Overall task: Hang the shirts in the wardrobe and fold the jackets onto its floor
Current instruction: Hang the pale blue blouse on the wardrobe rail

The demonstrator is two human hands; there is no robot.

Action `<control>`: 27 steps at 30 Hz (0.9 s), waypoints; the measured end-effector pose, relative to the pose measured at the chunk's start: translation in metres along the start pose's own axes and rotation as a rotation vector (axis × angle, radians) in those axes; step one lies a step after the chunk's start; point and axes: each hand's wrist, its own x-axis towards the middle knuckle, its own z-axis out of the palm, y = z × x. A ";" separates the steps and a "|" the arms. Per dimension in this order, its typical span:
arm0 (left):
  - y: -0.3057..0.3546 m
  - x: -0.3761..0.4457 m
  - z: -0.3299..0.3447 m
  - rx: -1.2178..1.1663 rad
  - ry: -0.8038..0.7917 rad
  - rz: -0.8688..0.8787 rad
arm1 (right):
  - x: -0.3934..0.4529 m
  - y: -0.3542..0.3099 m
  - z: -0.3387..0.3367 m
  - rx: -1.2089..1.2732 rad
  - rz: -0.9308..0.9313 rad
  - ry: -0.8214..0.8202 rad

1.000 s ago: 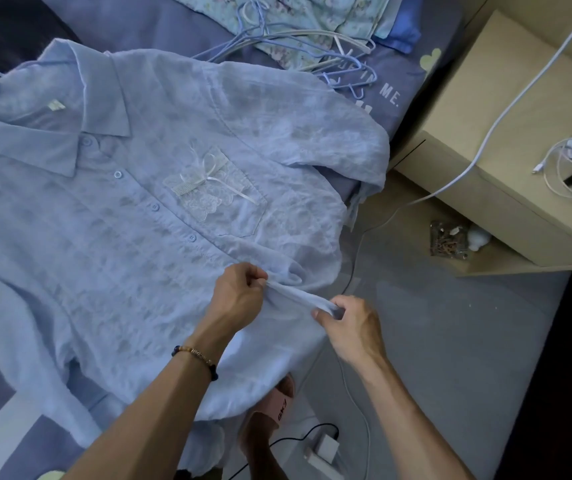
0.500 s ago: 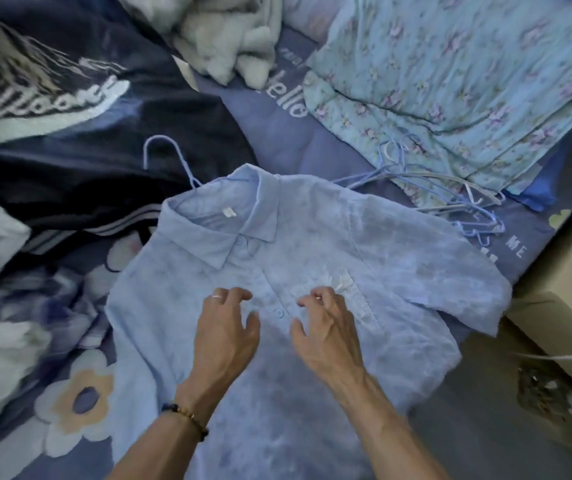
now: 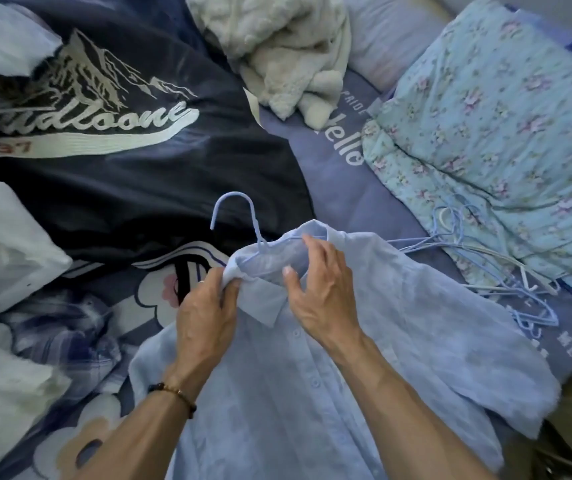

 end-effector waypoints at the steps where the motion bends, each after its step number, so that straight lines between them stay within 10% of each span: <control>1: 0.005 -0.009 -0.004 -0.008 0.004 0.055 | 0.003 -0.006 -0.010 0.046 -0.012 -0.024; 17: 0.224 -0.104 -0.118 0.019 -0.012 0.541 | -0.087 -0.065 -0.350 0.054 -0.032 -0.276; 27: 0.429 -0.196 -0.185 -0.093 -0.002 0.800 | -0.211 -0.102 -0.564 0.311 0.245 0.177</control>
